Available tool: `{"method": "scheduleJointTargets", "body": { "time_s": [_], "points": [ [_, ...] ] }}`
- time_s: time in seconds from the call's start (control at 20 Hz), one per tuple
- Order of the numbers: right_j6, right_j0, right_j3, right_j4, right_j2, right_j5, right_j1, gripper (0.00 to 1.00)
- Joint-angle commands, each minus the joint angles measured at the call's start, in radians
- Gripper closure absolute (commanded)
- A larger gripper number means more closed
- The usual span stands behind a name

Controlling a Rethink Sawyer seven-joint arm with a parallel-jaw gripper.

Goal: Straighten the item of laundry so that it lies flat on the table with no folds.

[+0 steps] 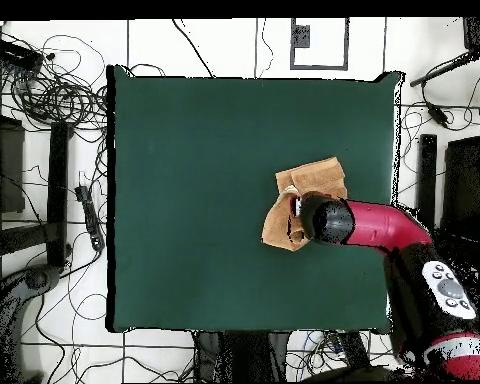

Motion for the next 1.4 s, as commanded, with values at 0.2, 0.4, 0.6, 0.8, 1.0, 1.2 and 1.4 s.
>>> {"method": "scheduleJointTargets", "body": {
  "time_s": [0.2,0.4,0.6,0.8,1.0,1.2,1.4],
  "points": [
    [0.314,0.201,0.277,0.113,-0.061,-0.037,-0.199,0.00],
    [0.312,0.246,0.301,0.152,-0.103,-0.032,-0.235,0.00],
    [0.285,0.270,0.285,0.150,-0.135,-0.082,-0.191,0.00],
    [0.265,0.273,0.270,0.147,-0.158,-0.146,-0.139,0.00],
    [0.242,0.254,0.263,0.141,-0.156,-0.205,-0.094,0.00],
    [0.214,0.241,0.263,0.141,-0.155,-0.217,-0.086,0.00],
    [0.200,0.242,0.253,0.147,-0.162,-0.209,-0.079,0.00]
  ]
}}
